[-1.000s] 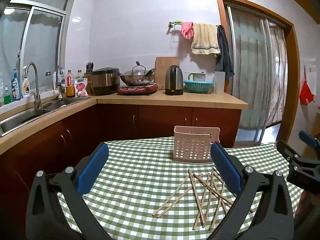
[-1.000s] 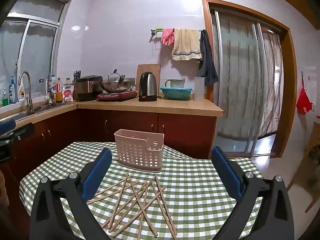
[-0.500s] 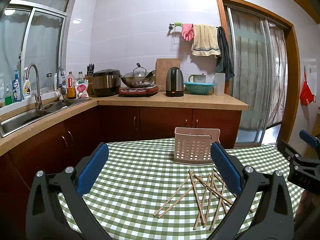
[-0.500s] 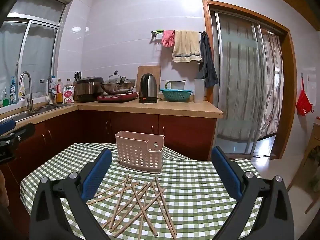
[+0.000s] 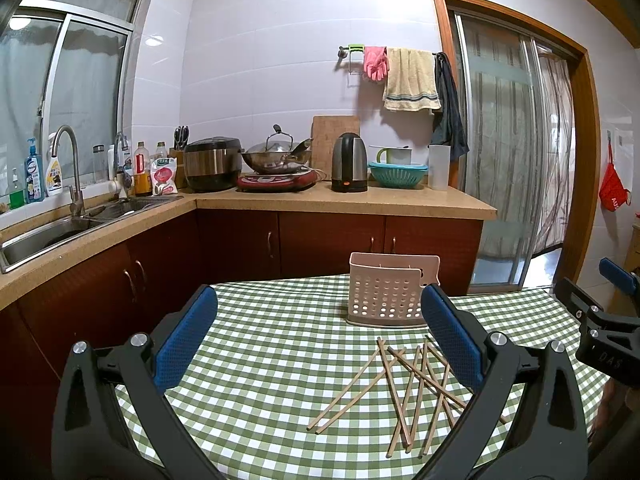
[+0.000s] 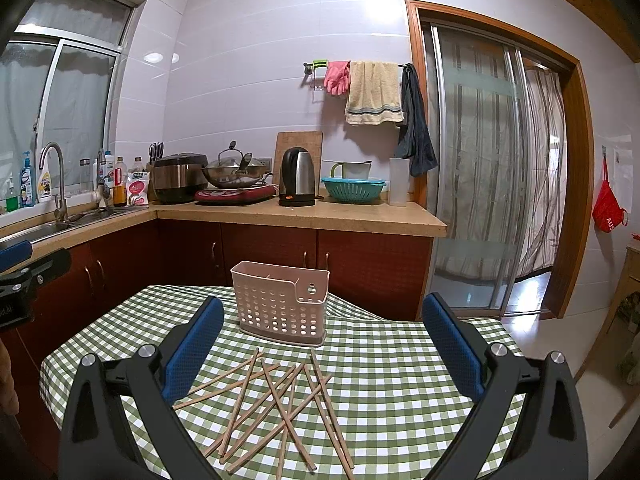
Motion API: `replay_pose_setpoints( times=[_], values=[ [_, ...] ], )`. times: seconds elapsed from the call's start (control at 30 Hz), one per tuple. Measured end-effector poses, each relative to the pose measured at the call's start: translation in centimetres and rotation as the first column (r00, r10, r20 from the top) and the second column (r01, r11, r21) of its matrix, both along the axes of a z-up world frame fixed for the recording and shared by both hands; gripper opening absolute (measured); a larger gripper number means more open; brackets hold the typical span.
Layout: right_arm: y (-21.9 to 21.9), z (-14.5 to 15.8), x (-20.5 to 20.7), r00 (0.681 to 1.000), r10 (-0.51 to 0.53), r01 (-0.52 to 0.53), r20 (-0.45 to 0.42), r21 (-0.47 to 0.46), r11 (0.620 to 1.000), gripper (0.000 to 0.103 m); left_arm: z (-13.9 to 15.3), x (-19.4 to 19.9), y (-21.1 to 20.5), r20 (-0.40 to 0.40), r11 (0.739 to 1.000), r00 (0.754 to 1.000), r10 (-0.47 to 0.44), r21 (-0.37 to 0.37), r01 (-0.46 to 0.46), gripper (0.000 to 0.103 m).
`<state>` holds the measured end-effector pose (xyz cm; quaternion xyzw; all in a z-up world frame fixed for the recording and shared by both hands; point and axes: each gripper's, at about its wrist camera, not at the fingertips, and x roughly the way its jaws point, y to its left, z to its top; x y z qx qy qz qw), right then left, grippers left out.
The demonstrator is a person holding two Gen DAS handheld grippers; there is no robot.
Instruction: Organize utensils
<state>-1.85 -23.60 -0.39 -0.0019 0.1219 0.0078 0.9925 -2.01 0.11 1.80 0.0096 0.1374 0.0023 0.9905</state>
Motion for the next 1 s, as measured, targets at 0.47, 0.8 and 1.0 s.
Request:
replay_pose_setpoints(
  times=[0.47, 0.8, 1.0],
  values=[
    [0.1, 0.1, -0.1, 1.0, -0.001, 0.001, 0.001, -0.002, 1.0, 0.097, 0.0, -0.2, 0.0, 0.001, 1.0, 1.0, 0.0, -0.001, 0.0, 0.099],
    [0.2, 0.1, -0.2, 1.0, -0.001, 0.001, 0.003, -0.003, 1.0, 0.097, -0.3, -0.2, -0.1, -0.001, 1.0, 1.0, 0.001, -0.001, -0.001, 0.099],
    [0.2, 0.1, -0.2, 1.0, -0.001, 0.001, 0.003, -0.002, 1.0, 0.097, -0.6, -0.3, -0.1, -0.005, 1.0, 1.0, 0.0, -0.002, 0.0, 0.099]
  ],
)
